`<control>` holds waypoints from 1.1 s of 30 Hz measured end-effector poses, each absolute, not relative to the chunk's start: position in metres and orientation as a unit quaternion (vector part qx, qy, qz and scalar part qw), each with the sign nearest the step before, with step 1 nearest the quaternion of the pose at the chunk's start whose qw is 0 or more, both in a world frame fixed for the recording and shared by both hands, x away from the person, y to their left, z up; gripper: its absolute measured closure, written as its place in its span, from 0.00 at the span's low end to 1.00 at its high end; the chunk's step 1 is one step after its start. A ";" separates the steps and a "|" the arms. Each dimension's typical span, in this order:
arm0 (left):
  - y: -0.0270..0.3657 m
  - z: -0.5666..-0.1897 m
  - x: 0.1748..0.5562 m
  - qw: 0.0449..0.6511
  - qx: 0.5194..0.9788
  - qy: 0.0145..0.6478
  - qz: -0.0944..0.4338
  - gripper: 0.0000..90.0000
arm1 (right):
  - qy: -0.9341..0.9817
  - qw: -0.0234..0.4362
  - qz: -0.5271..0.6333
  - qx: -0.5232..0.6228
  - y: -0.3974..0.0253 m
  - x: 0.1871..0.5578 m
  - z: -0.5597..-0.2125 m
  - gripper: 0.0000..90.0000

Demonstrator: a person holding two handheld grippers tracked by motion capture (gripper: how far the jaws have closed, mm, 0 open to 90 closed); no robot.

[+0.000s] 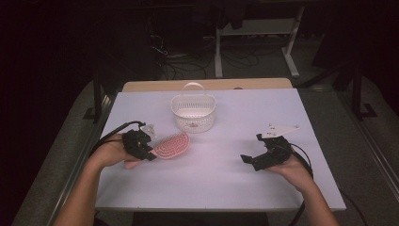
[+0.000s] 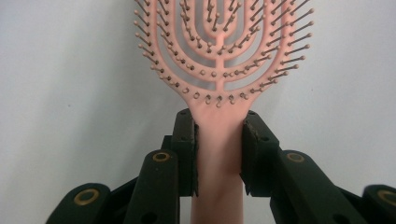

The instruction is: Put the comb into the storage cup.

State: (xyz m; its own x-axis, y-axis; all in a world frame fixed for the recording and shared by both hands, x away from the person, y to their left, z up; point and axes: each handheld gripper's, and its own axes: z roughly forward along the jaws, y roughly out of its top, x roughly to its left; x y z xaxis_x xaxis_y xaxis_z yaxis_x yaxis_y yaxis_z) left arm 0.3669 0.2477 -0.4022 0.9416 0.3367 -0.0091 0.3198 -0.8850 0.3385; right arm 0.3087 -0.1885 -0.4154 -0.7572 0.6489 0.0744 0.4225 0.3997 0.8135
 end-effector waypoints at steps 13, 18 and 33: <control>0.252 -0.396 0.367 0.219 0.961 0.167 0.026 0.78 | 0.827 0.128 0.442 0.324 -0.188 0.308 -0.415 0.00; 0.253 -0.394 0.367 0.232 0.958 0.166 0.027 0.78 | 0.827 0.128 0.442 0.324 -0.189 0.308 -0.415 0.00; 0.251 -0.392 0.368 0.259 0.951 0.169 0.028 0.78 | 0.826 0.128 0.442 0.325 -0.189 0.309 -0.415 0.00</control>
